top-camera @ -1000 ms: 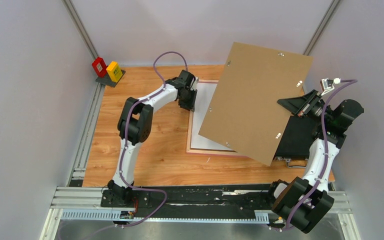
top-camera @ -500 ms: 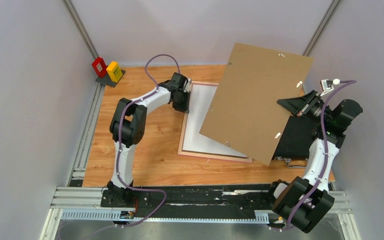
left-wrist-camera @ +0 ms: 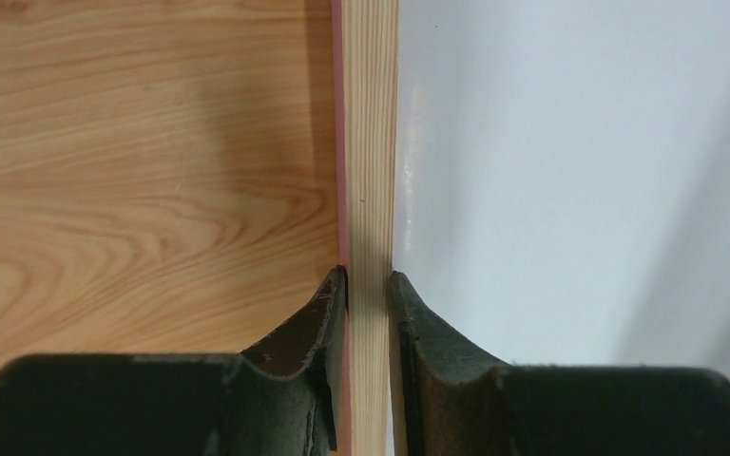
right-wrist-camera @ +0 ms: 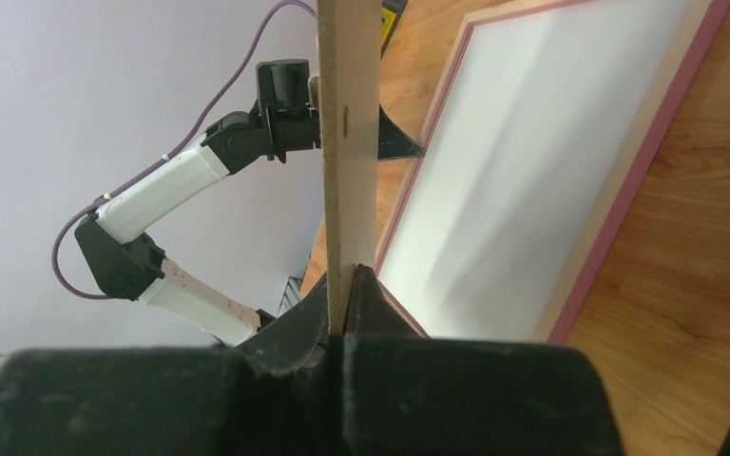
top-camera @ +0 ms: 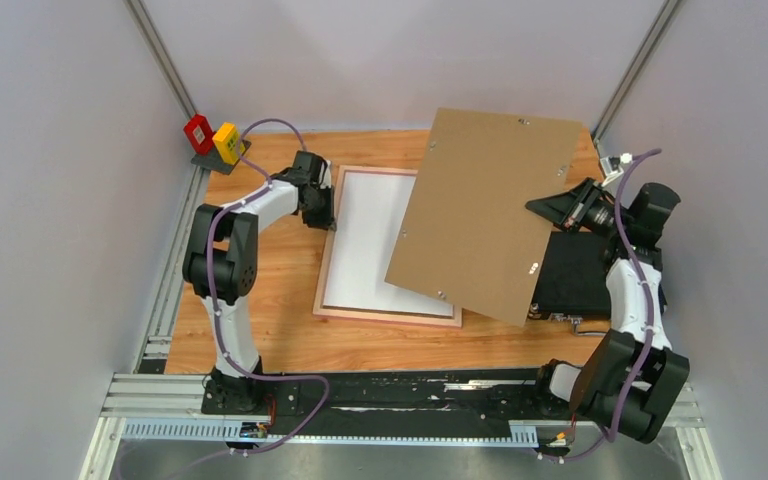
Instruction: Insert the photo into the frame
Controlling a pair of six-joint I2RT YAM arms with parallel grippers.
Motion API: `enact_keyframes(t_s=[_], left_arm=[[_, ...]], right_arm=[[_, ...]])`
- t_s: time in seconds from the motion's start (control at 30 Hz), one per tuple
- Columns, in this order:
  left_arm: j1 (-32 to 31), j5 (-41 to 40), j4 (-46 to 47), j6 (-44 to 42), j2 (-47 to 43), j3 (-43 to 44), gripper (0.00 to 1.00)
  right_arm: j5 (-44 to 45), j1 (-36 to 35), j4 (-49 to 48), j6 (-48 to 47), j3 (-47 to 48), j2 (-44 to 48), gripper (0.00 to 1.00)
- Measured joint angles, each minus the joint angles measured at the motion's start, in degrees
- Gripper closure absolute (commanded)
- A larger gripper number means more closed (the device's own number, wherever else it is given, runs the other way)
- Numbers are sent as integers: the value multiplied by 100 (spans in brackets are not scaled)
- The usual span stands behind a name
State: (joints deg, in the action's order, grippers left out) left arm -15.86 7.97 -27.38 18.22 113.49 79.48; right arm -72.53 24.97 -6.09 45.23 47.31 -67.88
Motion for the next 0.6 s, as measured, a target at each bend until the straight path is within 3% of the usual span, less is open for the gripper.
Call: enact_keyframes(t_s=[0.37, 0.5, 0.6], left_arm=[[153, -52, 407, 302, -542, -820, 98], [160, 9, 463, 358, -551, -844, 76], [164, 87, 623, 424, -632, -1001, 65]], right_arm=[[186, -1082, 210, -424, 570, -1303, 100], [225, -1392, 203, -505, 793, -1834, 100], [236, -1611, 197, -505, 975, -2229, 100]])
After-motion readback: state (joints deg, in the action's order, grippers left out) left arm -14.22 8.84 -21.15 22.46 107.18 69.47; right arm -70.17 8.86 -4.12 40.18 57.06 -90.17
